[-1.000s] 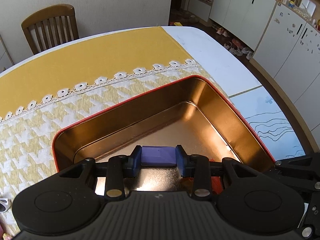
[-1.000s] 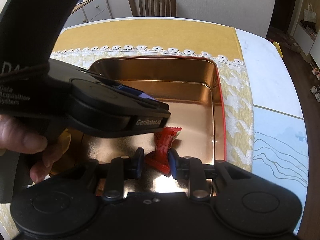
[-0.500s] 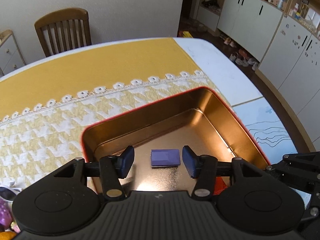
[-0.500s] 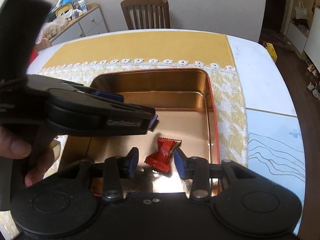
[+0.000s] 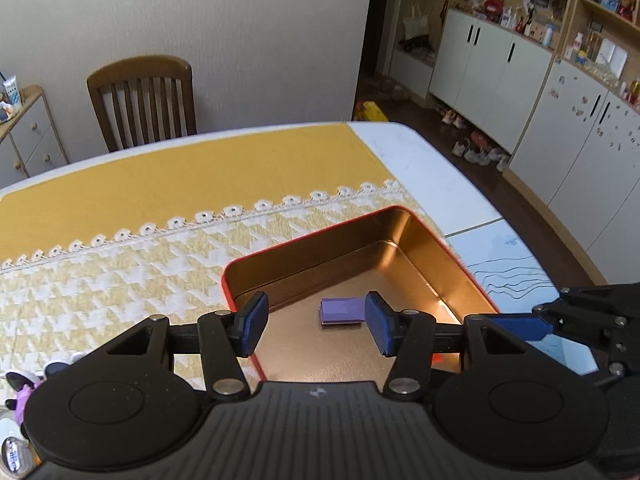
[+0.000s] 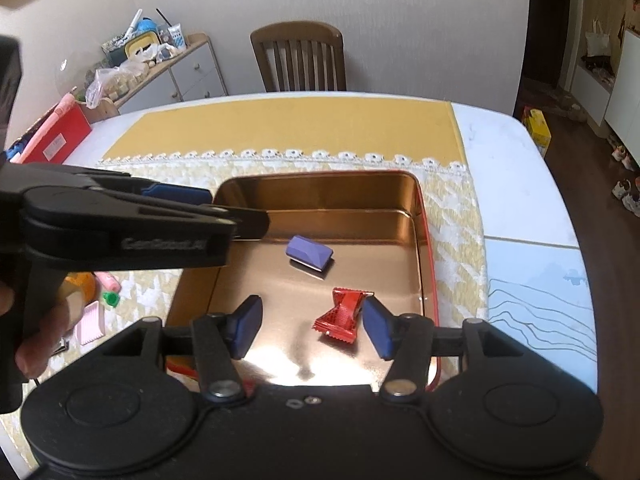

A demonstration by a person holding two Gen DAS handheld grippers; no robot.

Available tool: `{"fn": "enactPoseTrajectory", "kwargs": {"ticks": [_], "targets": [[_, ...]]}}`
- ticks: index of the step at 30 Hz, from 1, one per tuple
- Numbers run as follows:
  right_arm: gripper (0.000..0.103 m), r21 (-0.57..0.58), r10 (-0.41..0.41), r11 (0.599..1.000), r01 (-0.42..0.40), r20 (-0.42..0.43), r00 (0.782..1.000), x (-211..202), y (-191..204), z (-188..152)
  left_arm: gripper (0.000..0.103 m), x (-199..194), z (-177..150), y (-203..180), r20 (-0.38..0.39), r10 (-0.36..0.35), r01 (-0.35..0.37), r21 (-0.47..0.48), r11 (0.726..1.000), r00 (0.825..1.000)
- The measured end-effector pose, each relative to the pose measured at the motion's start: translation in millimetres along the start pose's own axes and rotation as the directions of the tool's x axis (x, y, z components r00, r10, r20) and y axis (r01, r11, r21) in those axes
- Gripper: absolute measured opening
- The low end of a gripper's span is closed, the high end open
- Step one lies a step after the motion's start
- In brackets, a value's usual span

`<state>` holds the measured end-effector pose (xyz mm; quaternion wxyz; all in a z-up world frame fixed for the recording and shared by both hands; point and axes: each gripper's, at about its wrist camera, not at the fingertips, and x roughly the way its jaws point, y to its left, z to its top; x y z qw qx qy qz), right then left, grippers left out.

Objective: Organize rigid objects
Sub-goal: 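Withdraw both open tools from the tin back toward the items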

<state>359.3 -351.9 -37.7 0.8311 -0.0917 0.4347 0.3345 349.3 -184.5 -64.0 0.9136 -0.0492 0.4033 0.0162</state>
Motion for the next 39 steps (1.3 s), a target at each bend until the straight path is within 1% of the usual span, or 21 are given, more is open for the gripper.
{"fn": "enactPoseTrajectory", "kwargs": {"ticks": [2,4,10,12,13,18,20,21,22,24,28,32,33,39], "targets": [[0.062,0.000,0.000,1.000,0.000,0.009,1.000,-5.0,2.8,-1.0,0.053,-10.1,-3.3,2.5,0.017,-0.003,0.003,0.001,1.000,1.000],[0.065,0.002,0.003,1.000,-0.003,0.011,1.000,-9.4,7.0,-2.2,0.060,-18.3,-7.9,5.5,0.033,-0.001,0.001,0.004,1.000,0.999],[0.072,-0.003,0.011,1.000,-0.011,0.033,0.999,-24.0,20.7,-6.2,0.061,-50.5,-24.6,13.0,0.084,-0.008,0.006,0.024,1.000,0.996],[0.079,-0.005,0.013,1.000,-0.013,0.049,0.999,-28.8,25.7,-7.0,0.065,-62.6,-31.4,16.7,0.104,-0.008,0.004,0.036,0.999,0.995],[0.081,-0.006,0.014,1.000,-0.014,0.056,0.998,-31.1,28.5,-7.9,0.066,-68.8,-34.7,19.1,0.113,-0.008,0.004,0.038,0.999,0.994],[0.089,-0.025,0.023,0.999,-0.021,0.087,0.996,-43.1,46.6,-12.1,0.066,-99.0,-51.8,36.1,0.147,-0.017,0.012,0.037,0.999,0.989],[0.092,-0.037,0.028,0.999,-0.024,0.106,0.994,-47.9,56.6,-13.6,0.068,-110.9,-58.9,44.1,0.157,-0.014,0.009,0.032,0.999,0.987],[0.093,-0.046,0.027,0.999,-0.022,0.116,0.993,-50.2,62.7,-14.7,0.072,-116.9,-62.8,48.7,0.165,-0.012,0.007,0.029,1.000,0.986],[0.094,-0.056,0.028,0.998,-0.021,0.125,0.992,-52.1,68.0,-15.7,0.075,-122.6,-66.0,53.5,0.173,-0.008,0.003,0.024,1.000,0.985],[0.097,-0.071,0.034,0.997,-0.024,0.142,0.989,-55.6,79.2,-17.9,0.077,-132.8,-72.6,64.1,0.187,0.002,-0.004,0.010,1.000,0.982],[0.099,-0.077,0.039,0.997,-0.027,0.161,0.986,-58.0,100.1,-21.4,0.077,-150.2,-85.4,85.5,0.198,0.015,-0.012,-0.014,1.000,0.980],[0.102,-0.071,0.051,0.997,-0.039,0.175,0.983,-57.1,121.3,-24.6,0.079,-167.7,-99.6,106.8,0.228,0.048,-0.041,-0.035,0.999,0.972],[0.102,-0.070,0.054,0.997,-0.042,0.179,0.982,-56.3,127.1,-25.7,0.082,-171.1,-102.7,112.3,0.229,0.048,-0.040,-0.039,0.998,0.972],[0.103,-0.055,0.079,0.996,-0.070,0.192,0.978,-49.6,158.1,-29.6,0.083,-187.6,-126.7,141.5,0.232,0.037,-0.029,-0.038,0.999,0.972]]}}
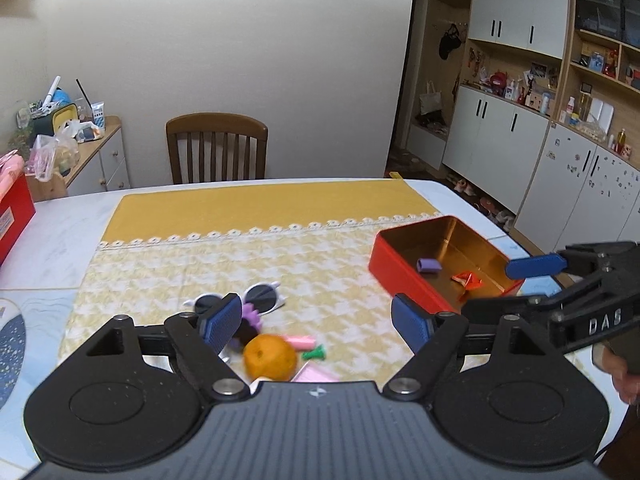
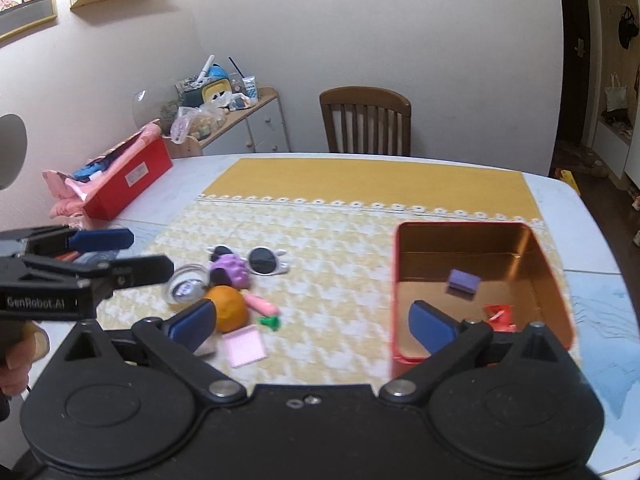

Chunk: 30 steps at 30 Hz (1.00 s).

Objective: Organize rigid objects
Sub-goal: 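Withdraw both open tools from the tin back toward the items, then grasp the vitamin bottle with the left tool while the right tool grasps the orange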

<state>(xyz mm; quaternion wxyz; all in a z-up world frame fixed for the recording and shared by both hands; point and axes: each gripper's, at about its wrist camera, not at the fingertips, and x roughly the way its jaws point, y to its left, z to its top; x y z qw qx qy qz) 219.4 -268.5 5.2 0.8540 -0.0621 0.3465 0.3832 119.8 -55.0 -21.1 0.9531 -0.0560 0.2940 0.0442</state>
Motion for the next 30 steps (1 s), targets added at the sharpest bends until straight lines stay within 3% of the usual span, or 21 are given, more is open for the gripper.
{"fn": "enactPoseTrajectory", "kwargs": {"ticks": [16,21,30], "targets": [[0.103,0.037,-0.026,0.999,0.028,-0.065,0.998,57.4,53.0,-6.1,0.084,10.7,-59.1,60.3,-0.127,-0.054,0.061,0.045,0.997,0.990],[0.103,0.022,-0.016,1.000,0.018,-0.098,0.995,79.7,65.8,-7.2,0.084,25.2,-75.0,67.4,-0.170,-0.097,0.110,0.067,0.992,0.981],[0.101,-0.016,-0.026,1.000,0.024,-0.161,0.987,121.1,87.2,-9.6,0.084,45.4,-91.4,69.5,-0.204,-0.085,0.111,0.119,0.987,0.975]]}}
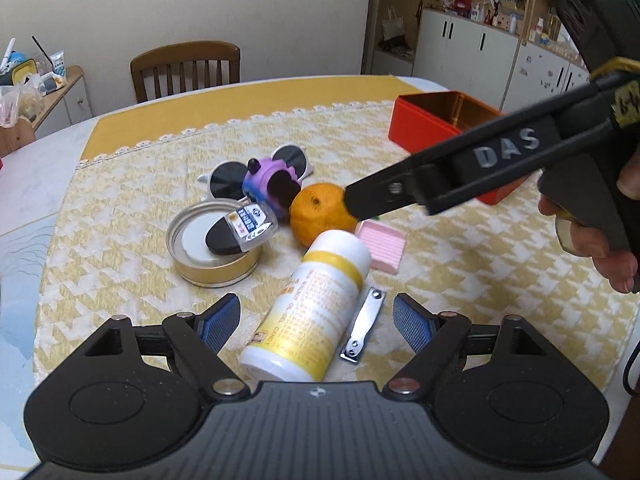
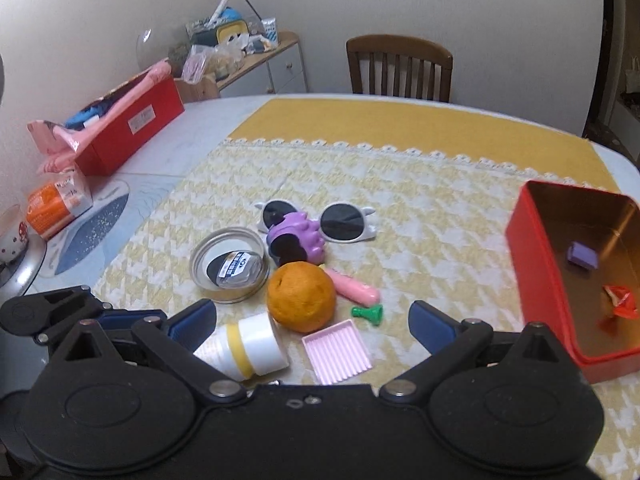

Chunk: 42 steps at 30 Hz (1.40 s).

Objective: Organize rigid objects
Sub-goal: 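Grasp the vitamin bottle with the left tool while the right tool grasps the orange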

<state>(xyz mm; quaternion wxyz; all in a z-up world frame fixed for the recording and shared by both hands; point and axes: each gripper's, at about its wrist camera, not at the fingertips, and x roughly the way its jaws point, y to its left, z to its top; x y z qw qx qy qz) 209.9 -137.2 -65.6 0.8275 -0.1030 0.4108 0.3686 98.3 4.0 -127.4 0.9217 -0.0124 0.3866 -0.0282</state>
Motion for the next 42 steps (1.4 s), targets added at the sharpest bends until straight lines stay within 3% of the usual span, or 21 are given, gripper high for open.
{"fn": "enactPoseTrajectory", "kwargs": {"ticks": [7,15,19,21,33,42], "targets": [[0.096,0.017,-0.026,0.999,0.027,-0.048,0.999,30.8,3.9,5.7,0.084,13.1,-1.8,5.5,-0.015,0.011,-0.011,0.006,1.000,1.000],[0.083,-0.015,-0.026,1.000,0.025,-0.086,0.996,50.4,11.6,7.5,0.083,22.2,-1.7,9.7,-0.026,-0.007,0.007,0.002,1.000,1.000],[0.077,-0.018,-0.016,1.000,0.015,-0.088,0.996,54.6,14.2,10.8,0.065,26.0,-1.6,9.6,-0.036,-0.022,0.022,0.003,1.000,0.999],[0.076,-0.030,-0.022,0.999,0.020,-0.089,0.996,56.5,16.0,11.9,0.062,27.6,-1.9,8.7,-0.037,-0.024,0.025,0.006,1.000,0.999],[0.053,-0.018,-0.027,1.000,0.026,-0.096,0.995,61.3,13.4,13.0,0.049,28.0,-0.9,4.2,-0.034,-0.025,0.026,0.048,0.998,0.999],[0.052,0.001,-0.026,1.000,0.026,-0.087,0.996,54.7,12.1,11.1,0.045,28.6,0.4,-3.6,-0.034,-0.019,0.021,0.076,0.997,0.999]]}}
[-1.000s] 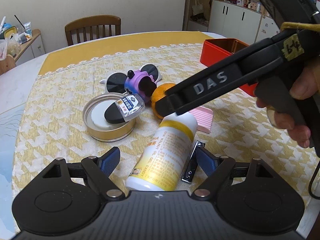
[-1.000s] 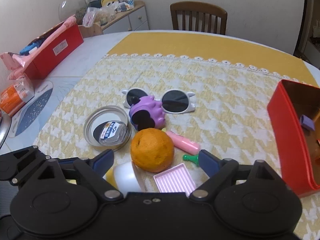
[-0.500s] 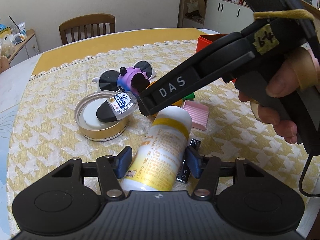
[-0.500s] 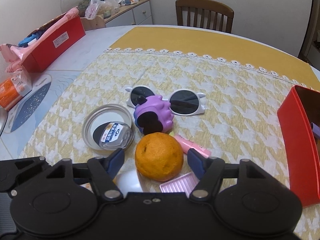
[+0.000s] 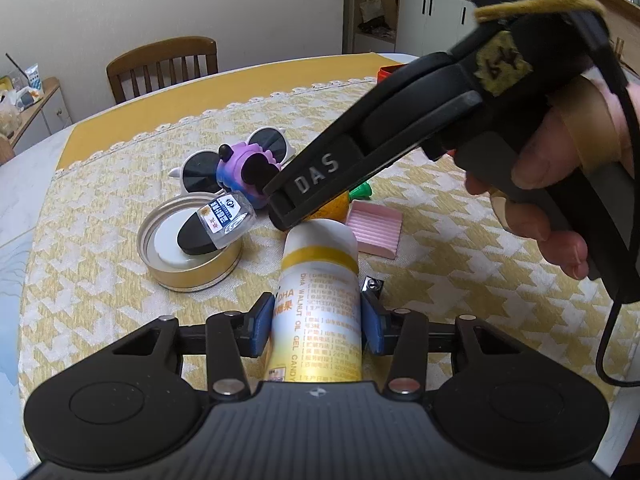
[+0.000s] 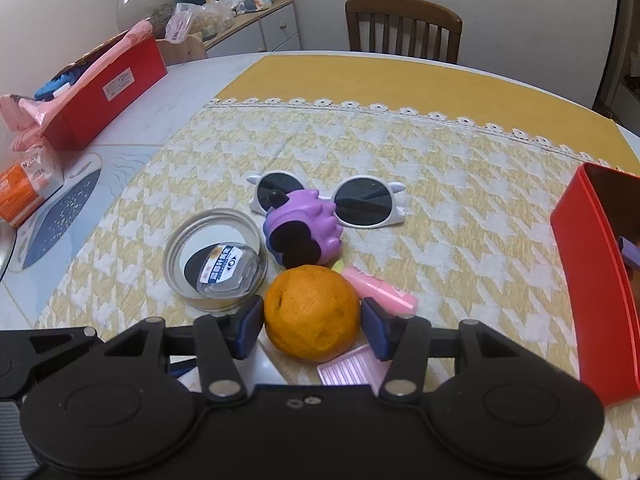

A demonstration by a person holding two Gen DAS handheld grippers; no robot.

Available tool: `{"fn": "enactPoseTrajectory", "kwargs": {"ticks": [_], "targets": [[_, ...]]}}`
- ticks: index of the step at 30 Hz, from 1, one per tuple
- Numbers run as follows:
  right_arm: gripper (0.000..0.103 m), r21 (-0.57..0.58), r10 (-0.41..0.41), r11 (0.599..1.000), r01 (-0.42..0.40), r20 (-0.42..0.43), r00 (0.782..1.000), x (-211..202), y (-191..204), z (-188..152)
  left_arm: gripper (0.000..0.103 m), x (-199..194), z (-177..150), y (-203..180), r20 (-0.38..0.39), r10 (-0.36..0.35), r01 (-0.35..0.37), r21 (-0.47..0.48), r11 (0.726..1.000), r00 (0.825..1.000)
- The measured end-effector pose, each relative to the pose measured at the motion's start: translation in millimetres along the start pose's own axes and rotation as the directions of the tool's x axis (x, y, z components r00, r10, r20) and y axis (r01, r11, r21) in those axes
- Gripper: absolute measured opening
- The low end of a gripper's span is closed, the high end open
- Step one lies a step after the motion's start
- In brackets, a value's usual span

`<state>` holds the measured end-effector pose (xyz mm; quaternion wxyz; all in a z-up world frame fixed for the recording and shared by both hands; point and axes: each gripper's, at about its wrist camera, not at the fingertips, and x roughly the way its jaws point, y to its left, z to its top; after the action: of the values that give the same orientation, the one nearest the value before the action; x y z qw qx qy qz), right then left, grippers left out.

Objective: Organize rigid objects
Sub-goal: 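Grasp the vitamin bottle with the left tool while the right tool grasps the orange, then carry bottle and orange into the red tin and open both tools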

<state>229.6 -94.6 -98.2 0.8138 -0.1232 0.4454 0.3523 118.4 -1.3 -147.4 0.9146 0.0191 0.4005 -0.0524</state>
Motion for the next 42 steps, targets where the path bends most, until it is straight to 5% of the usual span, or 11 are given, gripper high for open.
{"fn": "enactPoseTrajectory", "kwargs": {"ticks": [20,42], "targets": [[0.052,0.095,0.003,0.995,-0.013,0.102,0.995,-85.6,-32.9,-6.8,0.044,-49.2,24.5,-0.2,0.061,-0.036,0.045,-0.149,0.988,0.997],[0.052,0.157,-0.066,0.987,0.028,0.244,0.968,-182.0,-109.4,-18.8,0.045,-64.2,109.7,-49.7,0.140,-0.050,0.069,-0.134,0.989,0.989]]}}
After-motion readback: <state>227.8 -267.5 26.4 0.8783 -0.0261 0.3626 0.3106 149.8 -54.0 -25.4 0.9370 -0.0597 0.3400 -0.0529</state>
